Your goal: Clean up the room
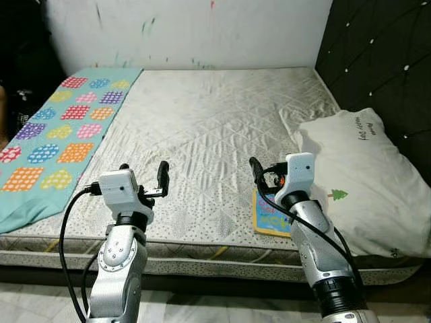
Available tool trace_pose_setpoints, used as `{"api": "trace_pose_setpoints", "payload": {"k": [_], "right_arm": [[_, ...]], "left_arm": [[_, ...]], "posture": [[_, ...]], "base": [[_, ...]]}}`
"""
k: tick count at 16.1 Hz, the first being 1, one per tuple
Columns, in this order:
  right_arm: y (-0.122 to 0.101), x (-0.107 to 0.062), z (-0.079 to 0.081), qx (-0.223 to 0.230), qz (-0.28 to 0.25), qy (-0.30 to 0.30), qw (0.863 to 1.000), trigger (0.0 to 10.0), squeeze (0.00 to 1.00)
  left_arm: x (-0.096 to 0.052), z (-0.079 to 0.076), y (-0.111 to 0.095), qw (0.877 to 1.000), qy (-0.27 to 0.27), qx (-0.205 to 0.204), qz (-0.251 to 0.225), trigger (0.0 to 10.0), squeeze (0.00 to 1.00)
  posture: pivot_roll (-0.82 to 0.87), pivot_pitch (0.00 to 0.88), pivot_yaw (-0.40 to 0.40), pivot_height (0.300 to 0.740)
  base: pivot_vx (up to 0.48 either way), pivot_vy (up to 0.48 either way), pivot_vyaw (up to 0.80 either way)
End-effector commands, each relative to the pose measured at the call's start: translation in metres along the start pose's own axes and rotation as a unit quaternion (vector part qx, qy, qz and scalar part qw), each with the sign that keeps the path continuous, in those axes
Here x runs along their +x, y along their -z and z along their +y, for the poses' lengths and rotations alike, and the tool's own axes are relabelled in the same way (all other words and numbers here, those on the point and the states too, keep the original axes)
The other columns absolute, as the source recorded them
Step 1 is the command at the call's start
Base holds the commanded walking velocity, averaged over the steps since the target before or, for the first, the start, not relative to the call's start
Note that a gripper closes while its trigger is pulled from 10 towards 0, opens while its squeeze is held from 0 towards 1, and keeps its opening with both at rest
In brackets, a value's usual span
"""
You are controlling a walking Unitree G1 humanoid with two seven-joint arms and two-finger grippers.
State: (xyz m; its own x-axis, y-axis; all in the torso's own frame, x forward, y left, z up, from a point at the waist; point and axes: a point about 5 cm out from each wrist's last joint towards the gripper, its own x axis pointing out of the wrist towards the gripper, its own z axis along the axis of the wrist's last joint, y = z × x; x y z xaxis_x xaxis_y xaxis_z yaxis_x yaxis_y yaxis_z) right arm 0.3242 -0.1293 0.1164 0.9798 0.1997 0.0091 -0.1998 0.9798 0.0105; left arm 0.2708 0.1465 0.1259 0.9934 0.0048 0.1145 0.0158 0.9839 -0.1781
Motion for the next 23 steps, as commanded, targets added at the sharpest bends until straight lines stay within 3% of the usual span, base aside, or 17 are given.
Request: {"api": "trace_pose_setpoints", "payload": {"k": [1, 5, 14, 23], "right_arm": [[-0.0053, 0.0026, 0.0028, 0.0, -0.009, -0.006, 1.0, 10.0, 0.0], [-0.0058, 0.0046, 0.0014, 0.002, -0.012, -0.005, 1.0, 10.0, 0.0], [-0.0039, 0.0043, 0.0012, 0.002, -0.011, -0.003, 1.0, 10.0, 0.0], [-0.0009, 0.0037, -0.003, 0.008, -0.004, 0.005, 1.0, 10.0, 0.0]], "left_arm": [[0.0005, 0.002, -0.0024, 1.0, -0.004, 0.002, -0.004, 10.0, 0.0], [0.0009, -0.0037, -0.0021, 0.999, 0.032, -0.007, -0.005, 10.0, 0.0], [0.0013, -0.0034, -0.0019, 0.999, 0.037, -0.006, -0.002, 10.0, 0.0], [0.0028, -0.0032, 0.001, 0.999, 0.023, -0.022, 0.006, 10.0, 0.0]], "posture": [[-0.14, 0.0, 0.055, 0.74], [-0.15, 0.0, 0.066, 0.74], [-0.15, 0.0, 0.07, 0.74], [-0.15, 0.0, 0.072, 0.74]], "base": [[0.0, 0.0, 0.0], [0.19, 0.0, 0.0], [0.393, 0.0, 0.0], [0.0, 0.076, -0.05]]}}
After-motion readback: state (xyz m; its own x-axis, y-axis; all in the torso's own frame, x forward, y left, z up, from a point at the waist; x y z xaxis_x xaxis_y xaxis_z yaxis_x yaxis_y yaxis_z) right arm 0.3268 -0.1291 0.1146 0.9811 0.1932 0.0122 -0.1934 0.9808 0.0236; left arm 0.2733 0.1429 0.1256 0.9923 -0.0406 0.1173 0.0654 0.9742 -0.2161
